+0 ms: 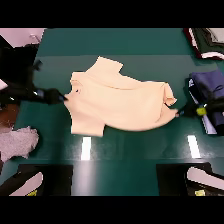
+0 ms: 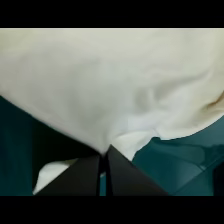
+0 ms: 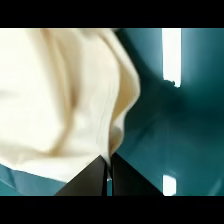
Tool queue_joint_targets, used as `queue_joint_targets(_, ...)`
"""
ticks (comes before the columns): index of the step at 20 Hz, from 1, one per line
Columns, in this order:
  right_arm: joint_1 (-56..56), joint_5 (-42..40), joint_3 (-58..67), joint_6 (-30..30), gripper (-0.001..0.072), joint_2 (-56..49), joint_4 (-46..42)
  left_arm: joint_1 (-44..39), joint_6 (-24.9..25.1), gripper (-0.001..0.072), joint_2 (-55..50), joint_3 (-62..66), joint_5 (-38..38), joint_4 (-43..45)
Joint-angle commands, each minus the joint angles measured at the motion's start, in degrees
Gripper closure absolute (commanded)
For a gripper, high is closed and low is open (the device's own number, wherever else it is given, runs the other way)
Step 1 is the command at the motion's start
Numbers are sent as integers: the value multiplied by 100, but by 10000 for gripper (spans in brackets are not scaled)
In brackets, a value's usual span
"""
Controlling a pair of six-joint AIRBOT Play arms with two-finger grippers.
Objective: Fold the shirts.
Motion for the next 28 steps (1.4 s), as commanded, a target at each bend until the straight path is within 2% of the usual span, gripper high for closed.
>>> queue_joint_targets(1, 9, -264, 964, 59, 693, 809, 1340, 221, -138, 684, 337, 1462, -28, -11)
queue_joint_targets(3, 15, -640, 1882, 177, 693, 1303, 1755, 293, -140, 684, 490, 2771, 2, 37)
queue_joint_targets(8, -262, -1259, 4083, 363, 694, 2269, 1707, 293, -293, 684, 511, 6037, -17, 144)
queue_joint_targets(11, -811, -1169, 4990, 535, 694, 2623, 1700, 293, -498, 684, 643, 7040, 232, 142)
queue_joint_targets(13, -1213, -1045, 5447, 702, 694, 2785, 1574, 293, -603, 684, 946, 7075, 380, 127)
queue_joint_targets(15, -1425, -782, 5928, 1080, 694, 2813, 935, 293, -664, 684, 1217, 7077, 415, 125)
queue_joint_targets(18, -1434, -133, 6642, 1436, 695, 2553, 79, 293, -688, 684, 1325, 7071, 315, 151)
queue_joint_targets(20, -1429, 367, 6896, 1633, 696, 2216, -48, 293, -741, 685, 1314, 6511, 208, 284)
queue_joint_targets(24, -1014, 914, 6120, 1738, 696, 1451, -269, 293, -793, 684, 1023, 4459, -74, 267)
queue_joint_targets(28, 533, 1541, 5158, 1945, 696, 247, -1991, 291, -772, 684, -96, 3259, -535, 243)
